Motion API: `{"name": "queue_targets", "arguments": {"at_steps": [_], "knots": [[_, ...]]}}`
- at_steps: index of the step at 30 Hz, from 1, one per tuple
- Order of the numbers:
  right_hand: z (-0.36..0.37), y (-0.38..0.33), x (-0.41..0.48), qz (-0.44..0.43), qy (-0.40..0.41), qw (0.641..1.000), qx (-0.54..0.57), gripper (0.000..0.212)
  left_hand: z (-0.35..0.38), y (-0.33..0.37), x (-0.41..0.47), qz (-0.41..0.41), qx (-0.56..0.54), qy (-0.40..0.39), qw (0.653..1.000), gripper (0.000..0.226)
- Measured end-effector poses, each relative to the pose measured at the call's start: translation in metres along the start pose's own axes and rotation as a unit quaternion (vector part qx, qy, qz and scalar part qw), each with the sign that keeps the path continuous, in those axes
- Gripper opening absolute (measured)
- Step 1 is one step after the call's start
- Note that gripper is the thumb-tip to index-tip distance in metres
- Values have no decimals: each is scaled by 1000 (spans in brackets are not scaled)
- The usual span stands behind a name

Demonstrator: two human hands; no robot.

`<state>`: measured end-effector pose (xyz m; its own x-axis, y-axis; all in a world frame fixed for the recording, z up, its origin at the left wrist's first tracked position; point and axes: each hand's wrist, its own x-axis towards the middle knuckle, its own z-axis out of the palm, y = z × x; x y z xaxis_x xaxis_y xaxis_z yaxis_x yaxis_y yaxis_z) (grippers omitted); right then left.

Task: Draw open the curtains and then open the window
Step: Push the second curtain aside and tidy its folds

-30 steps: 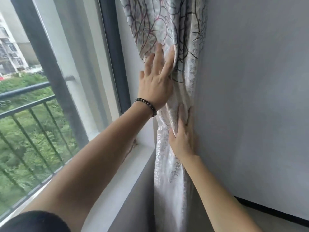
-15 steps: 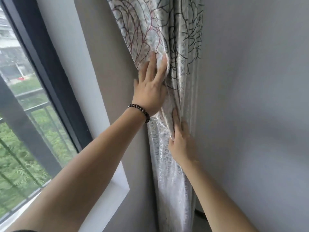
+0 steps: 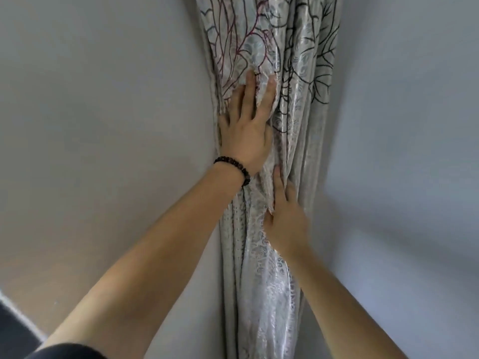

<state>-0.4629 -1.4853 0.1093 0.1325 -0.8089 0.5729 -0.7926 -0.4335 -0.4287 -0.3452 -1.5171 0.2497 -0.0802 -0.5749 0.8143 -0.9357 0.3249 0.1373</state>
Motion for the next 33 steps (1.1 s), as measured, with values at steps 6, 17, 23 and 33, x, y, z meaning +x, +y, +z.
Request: {"name": "queue_targets", "arguments": {"at_steps": [6, 17, 23, 33], "knots": [[29, 62, 67, 3, 66, 995, -80, 95, 91, 0, 68, 26, 10, -6, 1000, 75], [60, 85, 81, -63, 120, 989, -64, 85, 117, -15, 75, 43, 32, 34, 998, 69], [24, 89, 71, -116, 228, 966, -23, 105, 62, -15, 85, 80, 73, 64, 992, 43], [-11, 41, 105, -151, 140, 977, 56, 124, -53, 55, 195, 23, 92, 415, 905, 90]]}}
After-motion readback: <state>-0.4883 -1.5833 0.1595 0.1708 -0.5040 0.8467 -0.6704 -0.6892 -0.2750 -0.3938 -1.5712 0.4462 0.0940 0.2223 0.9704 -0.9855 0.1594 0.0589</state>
